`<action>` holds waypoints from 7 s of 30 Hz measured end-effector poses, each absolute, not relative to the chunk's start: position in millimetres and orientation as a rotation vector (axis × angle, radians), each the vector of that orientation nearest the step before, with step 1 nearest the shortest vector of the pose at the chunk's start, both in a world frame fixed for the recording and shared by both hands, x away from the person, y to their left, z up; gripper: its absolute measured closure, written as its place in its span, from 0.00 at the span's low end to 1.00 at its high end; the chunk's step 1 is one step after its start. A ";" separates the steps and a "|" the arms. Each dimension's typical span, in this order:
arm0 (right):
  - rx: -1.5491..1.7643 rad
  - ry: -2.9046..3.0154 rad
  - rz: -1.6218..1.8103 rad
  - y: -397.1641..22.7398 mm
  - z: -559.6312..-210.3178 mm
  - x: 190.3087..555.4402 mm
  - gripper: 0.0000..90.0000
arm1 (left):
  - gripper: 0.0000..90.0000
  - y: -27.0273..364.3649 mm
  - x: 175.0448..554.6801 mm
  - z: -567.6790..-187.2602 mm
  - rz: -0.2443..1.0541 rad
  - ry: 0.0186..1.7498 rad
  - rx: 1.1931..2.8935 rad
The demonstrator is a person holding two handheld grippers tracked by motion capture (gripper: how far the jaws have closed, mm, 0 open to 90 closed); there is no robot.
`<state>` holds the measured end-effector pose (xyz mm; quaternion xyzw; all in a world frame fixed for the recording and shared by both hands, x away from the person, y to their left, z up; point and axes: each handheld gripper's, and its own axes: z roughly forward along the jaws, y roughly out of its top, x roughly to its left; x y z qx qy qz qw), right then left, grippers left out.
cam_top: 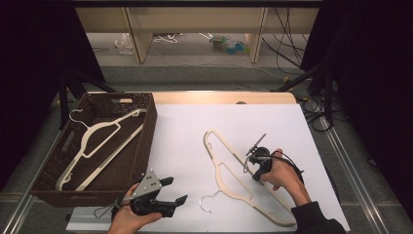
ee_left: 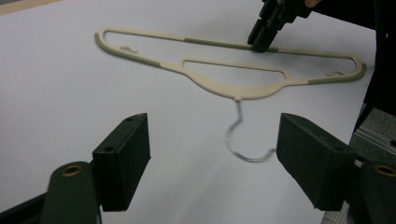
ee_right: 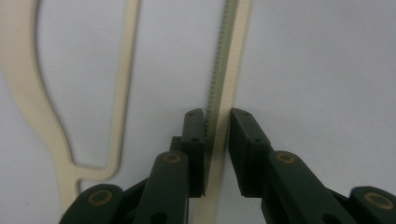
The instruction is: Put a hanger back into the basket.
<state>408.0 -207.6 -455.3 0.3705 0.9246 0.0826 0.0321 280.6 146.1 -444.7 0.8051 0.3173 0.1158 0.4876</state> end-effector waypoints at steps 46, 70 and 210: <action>0.852 2.933 0.176 -181.9 -428.1 396.7 0.88 | 0.30 100.4 281.4 -464.2 0.305 0.536 2.135; 0.737 2.922 0.162 -177.3 -403.8 388.8 0.88 | 0.32 54.4 303.4 -484.3 0.521 0.259 2.317; 1.018 2.541 0.976 -277.9 -394.8 330.5 0.33 | 0.95 244.3 365.9 -271.7 0.234 0.854 1.838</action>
